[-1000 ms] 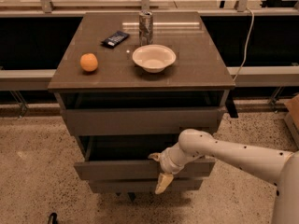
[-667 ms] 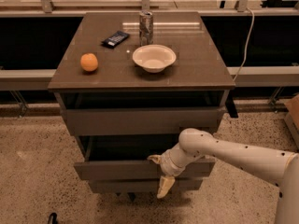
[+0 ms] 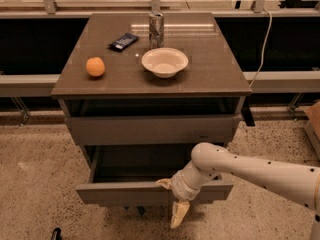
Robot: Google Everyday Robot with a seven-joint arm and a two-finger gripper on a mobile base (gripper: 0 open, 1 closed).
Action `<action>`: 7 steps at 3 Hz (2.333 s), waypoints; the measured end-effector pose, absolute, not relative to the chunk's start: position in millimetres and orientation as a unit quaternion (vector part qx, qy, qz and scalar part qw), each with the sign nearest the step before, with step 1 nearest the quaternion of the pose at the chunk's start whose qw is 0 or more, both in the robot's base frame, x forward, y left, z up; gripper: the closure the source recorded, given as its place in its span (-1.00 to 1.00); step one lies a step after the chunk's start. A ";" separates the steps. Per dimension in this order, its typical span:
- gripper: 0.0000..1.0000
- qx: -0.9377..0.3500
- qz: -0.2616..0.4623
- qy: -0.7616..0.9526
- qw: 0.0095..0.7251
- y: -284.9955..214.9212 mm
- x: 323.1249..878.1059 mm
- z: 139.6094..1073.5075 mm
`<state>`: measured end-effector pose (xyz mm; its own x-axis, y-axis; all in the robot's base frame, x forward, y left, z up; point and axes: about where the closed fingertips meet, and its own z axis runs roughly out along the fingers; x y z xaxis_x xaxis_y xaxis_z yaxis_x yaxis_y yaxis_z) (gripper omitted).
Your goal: Open middle drawer
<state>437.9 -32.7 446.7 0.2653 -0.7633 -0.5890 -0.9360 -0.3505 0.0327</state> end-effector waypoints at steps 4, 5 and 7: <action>-0.74 -0.763 0.215 0.563 0.232 -64.8 463.3 509.1; -0.72 -0.756 0.203 0.573 0.243 -68.0 476.6 516.6; -0.57 -0.739 0.191 0.607 0.222 -56.5 493.5 487.6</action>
Offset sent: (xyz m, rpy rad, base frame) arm -0.0133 -0.0336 0.0594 0.0614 -0.0822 -0.0427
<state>493.5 -56.5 487.6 0.1909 -0.8115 -0.5523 -0.9815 -0.1653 -0.0964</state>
